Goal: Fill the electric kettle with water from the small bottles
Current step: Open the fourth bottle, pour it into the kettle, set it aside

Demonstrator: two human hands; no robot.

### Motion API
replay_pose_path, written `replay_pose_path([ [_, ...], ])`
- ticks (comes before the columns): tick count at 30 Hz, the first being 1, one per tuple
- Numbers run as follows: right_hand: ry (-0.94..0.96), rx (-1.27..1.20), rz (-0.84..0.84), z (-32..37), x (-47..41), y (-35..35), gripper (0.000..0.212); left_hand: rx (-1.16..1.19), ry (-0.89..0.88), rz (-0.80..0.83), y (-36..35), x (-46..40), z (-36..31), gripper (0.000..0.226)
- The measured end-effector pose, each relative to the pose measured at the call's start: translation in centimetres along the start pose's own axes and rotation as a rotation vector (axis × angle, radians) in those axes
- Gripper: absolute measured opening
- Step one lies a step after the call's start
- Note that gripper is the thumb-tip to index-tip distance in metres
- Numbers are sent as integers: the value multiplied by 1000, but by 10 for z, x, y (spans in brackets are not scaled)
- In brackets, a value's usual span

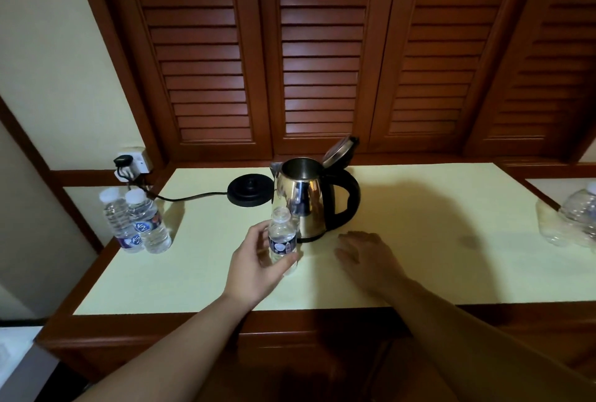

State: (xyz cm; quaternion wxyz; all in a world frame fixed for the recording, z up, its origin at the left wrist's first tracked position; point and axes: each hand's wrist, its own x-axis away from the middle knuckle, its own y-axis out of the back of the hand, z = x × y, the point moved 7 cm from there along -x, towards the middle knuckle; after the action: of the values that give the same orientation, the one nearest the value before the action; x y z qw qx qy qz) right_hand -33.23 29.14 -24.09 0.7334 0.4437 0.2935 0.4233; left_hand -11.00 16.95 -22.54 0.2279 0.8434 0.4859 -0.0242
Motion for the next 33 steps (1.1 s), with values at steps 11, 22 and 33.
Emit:
replay_pose_path([
  [11, -55, 104, 8, -21, -12, -20, 61, 103, 1, 31, 1, -15, -16, 52],
  [22, -46, 116, -36, -20, -11, -18, 64, -216, -117, 51, 65, -104, -74, 52],
  [33, -65, 105, -26, -22, -12, -20, 62, -818, -94, 265, 69, -152, -92, 56],
])
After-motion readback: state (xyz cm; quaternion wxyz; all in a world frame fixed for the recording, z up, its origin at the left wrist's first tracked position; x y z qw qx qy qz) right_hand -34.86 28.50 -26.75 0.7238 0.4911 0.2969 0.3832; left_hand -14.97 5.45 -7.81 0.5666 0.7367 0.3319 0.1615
